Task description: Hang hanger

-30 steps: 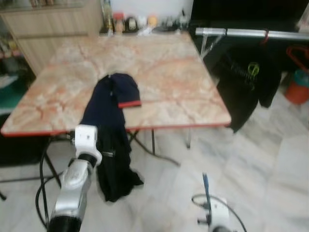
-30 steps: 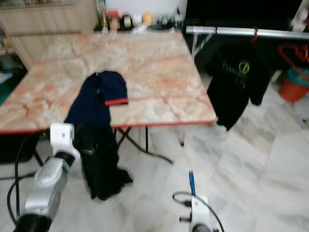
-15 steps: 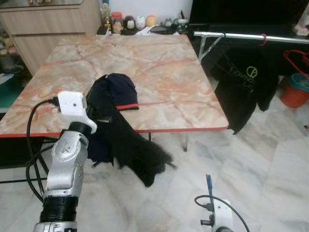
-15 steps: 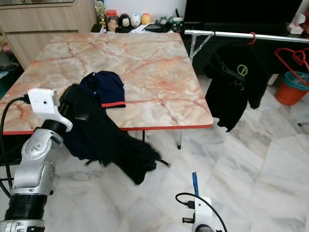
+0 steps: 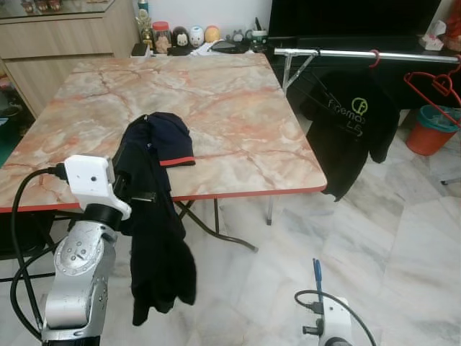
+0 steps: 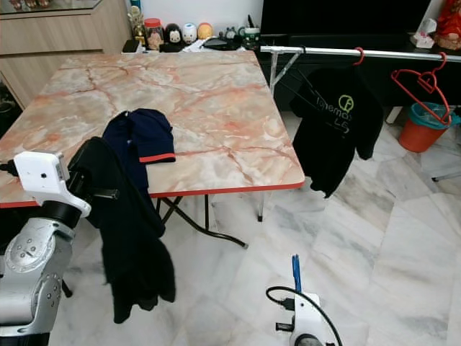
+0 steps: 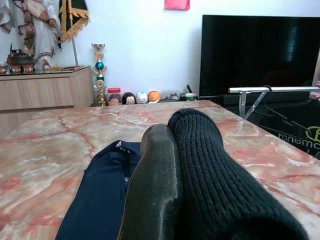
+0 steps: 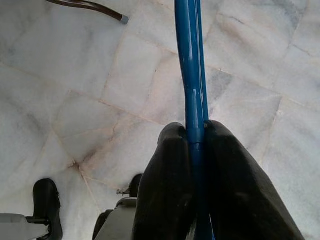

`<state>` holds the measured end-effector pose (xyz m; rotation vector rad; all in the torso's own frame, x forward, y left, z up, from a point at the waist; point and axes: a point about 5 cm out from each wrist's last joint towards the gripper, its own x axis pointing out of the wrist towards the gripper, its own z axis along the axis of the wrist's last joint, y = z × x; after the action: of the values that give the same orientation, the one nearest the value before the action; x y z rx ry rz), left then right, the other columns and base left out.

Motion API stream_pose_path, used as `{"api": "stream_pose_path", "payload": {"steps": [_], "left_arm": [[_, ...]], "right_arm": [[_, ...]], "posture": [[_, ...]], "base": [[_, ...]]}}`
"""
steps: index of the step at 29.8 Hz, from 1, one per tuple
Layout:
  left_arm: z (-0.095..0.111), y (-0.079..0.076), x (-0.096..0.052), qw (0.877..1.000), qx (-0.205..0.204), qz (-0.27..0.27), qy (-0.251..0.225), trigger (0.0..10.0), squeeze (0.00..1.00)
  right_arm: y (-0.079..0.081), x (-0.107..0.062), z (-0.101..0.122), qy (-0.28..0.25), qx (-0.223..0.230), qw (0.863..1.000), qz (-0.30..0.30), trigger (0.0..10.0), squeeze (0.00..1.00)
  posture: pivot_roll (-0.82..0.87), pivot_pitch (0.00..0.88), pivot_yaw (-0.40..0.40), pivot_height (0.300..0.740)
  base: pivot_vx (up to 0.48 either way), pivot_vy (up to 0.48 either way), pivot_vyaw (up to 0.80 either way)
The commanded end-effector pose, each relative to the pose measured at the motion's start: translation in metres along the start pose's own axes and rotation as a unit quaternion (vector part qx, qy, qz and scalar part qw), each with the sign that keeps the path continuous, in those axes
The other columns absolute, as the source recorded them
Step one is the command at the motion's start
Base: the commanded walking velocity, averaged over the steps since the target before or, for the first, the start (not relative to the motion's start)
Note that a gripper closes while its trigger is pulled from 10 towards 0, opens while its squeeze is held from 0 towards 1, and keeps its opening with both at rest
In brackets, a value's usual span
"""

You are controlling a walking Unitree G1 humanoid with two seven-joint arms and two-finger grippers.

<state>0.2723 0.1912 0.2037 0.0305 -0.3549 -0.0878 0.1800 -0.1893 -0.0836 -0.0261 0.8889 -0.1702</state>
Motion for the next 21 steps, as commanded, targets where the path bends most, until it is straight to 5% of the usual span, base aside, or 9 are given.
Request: {"api": "stream_pose_path", "payload": {"steps": [1, 7, 21], "left_arm": [[0.018, 0.0, 0.007, 0.999, 0.001, 0.002, -0.034, 10.0, 0.0], [0.022, -0.002, 0.014, 0.999, 0.004, -0.009, -0.038, 10.0, 0.0], [0.042, -0.001, 0.034, 0.998, 0.011, -0.02, -0.062, 10.0, 0.0]], "right_arm": [[0.0, 0.001, 0.006, -0.013, 0.009, 1.0, -0.002, 10.0, 0.0], [0.001, 0.001, 0.008, -0.018, 0.012, 1.0, -0.001, 10.0, 0.0], [0.0, 0.001, 0.005, -0.012, 0.018, 1.0, -0.006, 10.0, 0.0]], "posture": [[0.07, 0.0, -0.015, 0.74], [0.07, 0.0, -0.013, 0.74], [0.08, 0.0, -0.009, 0.74]], "base": [[0.0, 0.0, 0.0], [0.0, 0.0, 0.0], [0.281, 0.0, 0.0]]}}
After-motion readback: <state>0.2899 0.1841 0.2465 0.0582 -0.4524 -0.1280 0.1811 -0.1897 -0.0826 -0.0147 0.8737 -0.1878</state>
